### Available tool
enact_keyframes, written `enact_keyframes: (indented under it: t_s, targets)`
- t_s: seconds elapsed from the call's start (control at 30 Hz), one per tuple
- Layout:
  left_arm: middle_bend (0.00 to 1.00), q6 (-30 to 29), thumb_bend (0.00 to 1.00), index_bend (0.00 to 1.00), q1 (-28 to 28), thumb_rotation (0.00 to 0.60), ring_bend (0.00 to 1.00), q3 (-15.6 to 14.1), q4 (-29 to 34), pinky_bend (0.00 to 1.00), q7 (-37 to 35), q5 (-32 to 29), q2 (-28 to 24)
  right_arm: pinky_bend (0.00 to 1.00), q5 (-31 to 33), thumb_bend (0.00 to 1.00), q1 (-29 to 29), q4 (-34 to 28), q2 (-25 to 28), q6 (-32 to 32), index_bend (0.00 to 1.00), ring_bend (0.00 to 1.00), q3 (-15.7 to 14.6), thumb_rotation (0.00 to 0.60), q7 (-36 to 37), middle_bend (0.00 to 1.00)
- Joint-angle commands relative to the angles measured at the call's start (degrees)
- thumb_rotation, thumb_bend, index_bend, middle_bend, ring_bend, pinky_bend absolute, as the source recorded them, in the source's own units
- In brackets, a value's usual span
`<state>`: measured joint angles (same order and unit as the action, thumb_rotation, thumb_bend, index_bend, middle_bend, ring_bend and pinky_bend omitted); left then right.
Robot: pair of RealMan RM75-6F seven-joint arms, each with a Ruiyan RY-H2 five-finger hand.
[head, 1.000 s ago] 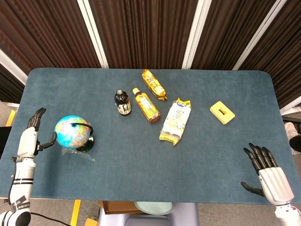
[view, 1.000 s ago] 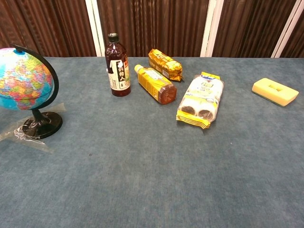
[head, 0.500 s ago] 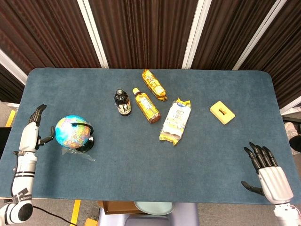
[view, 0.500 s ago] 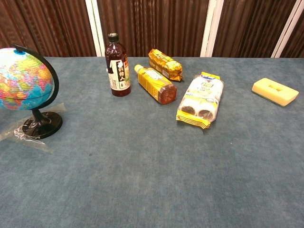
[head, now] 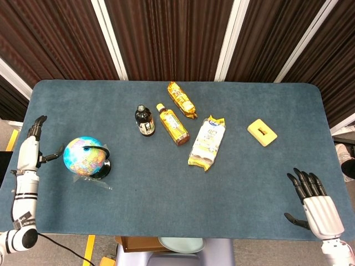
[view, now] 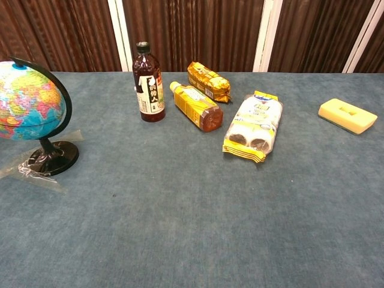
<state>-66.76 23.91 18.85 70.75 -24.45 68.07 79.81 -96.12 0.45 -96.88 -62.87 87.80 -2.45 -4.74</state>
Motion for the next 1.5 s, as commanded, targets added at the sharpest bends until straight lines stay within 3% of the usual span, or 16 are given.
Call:
enact_keyframes:
  t_s: [0.03,0.37,0.77,1.07,1.5]
  targets:
    - [0.0,-1.29,0.32,0.0,-0.23,0.6,0.0,0.65,0.15,0.0,-2.45,0.8,-0.24,0.0,-0.02,0.19,-0.05,-0.01,0.05,0.11,0.0,0.0,0.01,0.6,0.04,0.0]
    - [0.0,-5.36,0.32,0.0,-4.3,0.6,0.0,-1.59,13.07,0.0,-10.62,7.22,-6.68,0.0,-0.76,0.19,0.15,0.05,0.38,0.0,0.0,0.0,-0.29,0.6,1.15,0.0]
    - [0.0,-9.29,0.3,0.0,-5.73,0.6,0.0,-7.33,21.95,0.0,-6.5,15.55,-7.36,0.0,-2.3,0.19,-0.23,0.35,1.65,1.7,0.0,0.0,-0.75,0.6,4.51,0.0]
    - [0.0,-9.31,0.3,0.0,-5.12,0.594,0.0,-8.46,20.2,0.0,0.14,14.67,-3.83,0.0,-3.0,0.19,-0.46,0.47,2.42,2.59,0.0,0.0,-0.97,0.6,6.21,0.0]
    - [0.0,-8.35,0.3,0.0,-4.7,0.6,0.0,-7.64,15.95,0.0,1.31,11.06,-1.81,0.0,-2.93,0.19,-0.59,0.54,2.54,2.76,0.0,0.0,-0.89,0.6,6.47,0.0]
